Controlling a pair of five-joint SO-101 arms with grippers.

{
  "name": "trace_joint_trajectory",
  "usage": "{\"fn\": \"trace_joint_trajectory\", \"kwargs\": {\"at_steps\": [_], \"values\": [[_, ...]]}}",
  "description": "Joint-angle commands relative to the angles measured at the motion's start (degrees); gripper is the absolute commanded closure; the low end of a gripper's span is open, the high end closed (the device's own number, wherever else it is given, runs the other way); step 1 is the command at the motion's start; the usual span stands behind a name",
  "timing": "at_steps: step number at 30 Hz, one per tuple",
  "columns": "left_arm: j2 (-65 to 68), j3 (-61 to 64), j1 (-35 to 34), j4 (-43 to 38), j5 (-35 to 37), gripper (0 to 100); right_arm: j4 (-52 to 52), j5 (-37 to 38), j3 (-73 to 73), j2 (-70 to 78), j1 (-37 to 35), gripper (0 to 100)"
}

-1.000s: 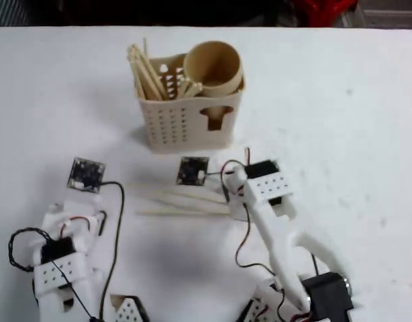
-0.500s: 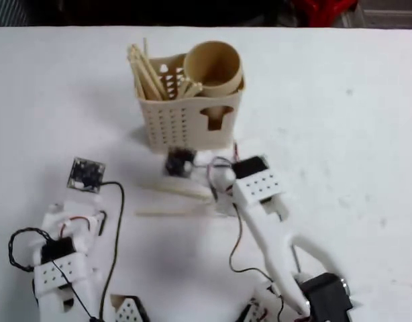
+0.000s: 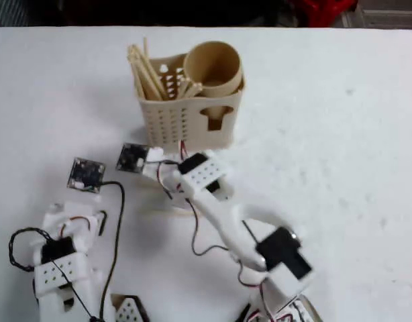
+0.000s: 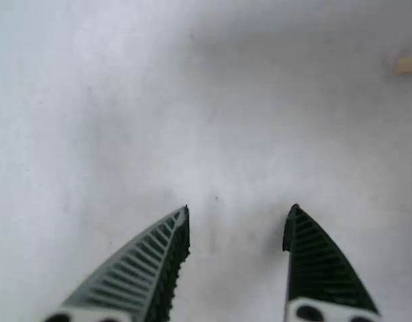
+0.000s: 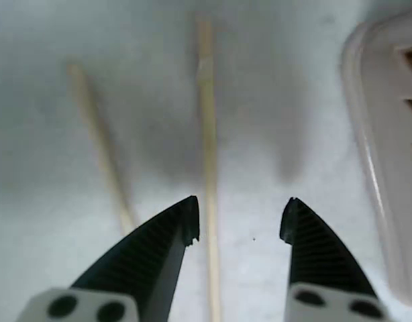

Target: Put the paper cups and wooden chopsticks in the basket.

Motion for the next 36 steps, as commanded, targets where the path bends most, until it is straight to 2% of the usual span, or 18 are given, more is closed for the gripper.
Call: {"fn": "trace_joint_trajectory", "kwargs": {"at_steps": [1, 3, 9, 16, 26, 31, 36], "values": [[-0.7, -0.5, 0.5, -0.8, -0.6, 76, -0.9, -0.7, -4.3, 4.1, 0.7, 79.4], [-0.7, -0.5, 0.5, -0.8, -0.6, 76, -0.9, -0.4, -4.3, 5.1, 1.3, 81.7], [-0.7, -0.5, 0.5, -0.8, -0.6, 76, -0.7, -0.8, -4.3, 5.4, 1.5, 98.8], [-0.7, -0.5, 0.5, -0.8, -0.6, 76, 3.0, -1.0, -4.1, -1.5, 1.5, 98.1], [-0.7, -0.5, 0.5, -0.8, -0.6, 76, 10.1, -12.7, -4.6, -36.7, 1.4, 98.1], [-0.7, -0.5, 0.5, -0.8, -0.6, 76, 8.5, -17.5, -8.1, -48.8, 0.5, 98.1], [-0.7, -0.5, 0.5, -0.8, -0.6, 76, 0.7, -21.0, -18.8, -47.3, 0.2, 98.1]]}}
